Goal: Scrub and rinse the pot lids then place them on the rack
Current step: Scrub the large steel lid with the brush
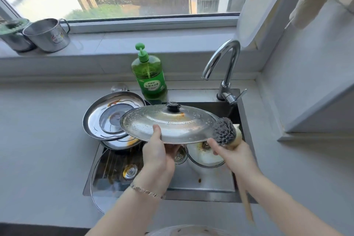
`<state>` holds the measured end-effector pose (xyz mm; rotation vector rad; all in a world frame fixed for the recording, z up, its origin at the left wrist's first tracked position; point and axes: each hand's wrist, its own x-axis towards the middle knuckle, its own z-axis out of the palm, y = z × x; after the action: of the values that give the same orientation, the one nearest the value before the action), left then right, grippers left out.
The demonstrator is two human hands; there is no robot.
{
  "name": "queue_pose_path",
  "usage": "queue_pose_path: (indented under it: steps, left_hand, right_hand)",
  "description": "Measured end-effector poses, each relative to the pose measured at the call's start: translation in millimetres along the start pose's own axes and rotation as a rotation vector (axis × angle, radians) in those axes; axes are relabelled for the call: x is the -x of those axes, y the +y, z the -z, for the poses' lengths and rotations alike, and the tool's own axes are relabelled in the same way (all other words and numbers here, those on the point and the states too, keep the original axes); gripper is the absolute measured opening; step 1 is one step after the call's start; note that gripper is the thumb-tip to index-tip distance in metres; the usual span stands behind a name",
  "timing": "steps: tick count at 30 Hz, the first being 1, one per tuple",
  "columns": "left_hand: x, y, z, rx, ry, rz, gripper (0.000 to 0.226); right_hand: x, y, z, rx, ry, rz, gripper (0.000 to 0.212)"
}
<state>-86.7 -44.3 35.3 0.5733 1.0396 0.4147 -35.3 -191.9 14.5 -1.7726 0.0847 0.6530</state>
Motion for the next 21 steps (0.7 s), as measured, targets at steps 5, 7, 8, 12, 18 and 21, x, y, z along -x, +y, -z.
queue_pose_path:
  steps: [5, 7, 8, 12, 18, 21]
  left_hand:
    - [-1.6, 8.0, 10.5, -0.044, 0.027, -0.075, 0.012]
    - [0.8, 10.5, 10.9, -0.066, 0.008, -0.103, 0.014]
    - [3.4, 12.1, 9.8, -0.078, -0.006, -0.11, 0.015]
    - [13.7, 12.0, 1.4, -0.035, -0.052, -0.066, 0.02]
    - [13.6, 19.9, 7.8, 0.053, 0.015, 0.031, 0.022]
    - [19.4, 9.9, 11.5, -0.064, -0.008, 0.019, 0.014]
  right_hand:
    - [-9.6, -3.2, 23.5, 0.574, 0.012, 0.067, 0.078]
    - [-12.0, -8.7, 20.4, 0.691, 0.021, 0.126, 0.056]
    - [-11.6, -12.7, 16.3, 0.745, 0.03, 0.164, 0.05]
    - [5.8, -20.2, -17.8, 0.826, -0.077, 0.363, 0.035]
    - [-7.3, -26.8, -17.2, 0.559, -0.046, 0.296, 0.032]
    - [-24.1, -25.9, -13.5, 0.643, -0.047, 0.179, 0.028]
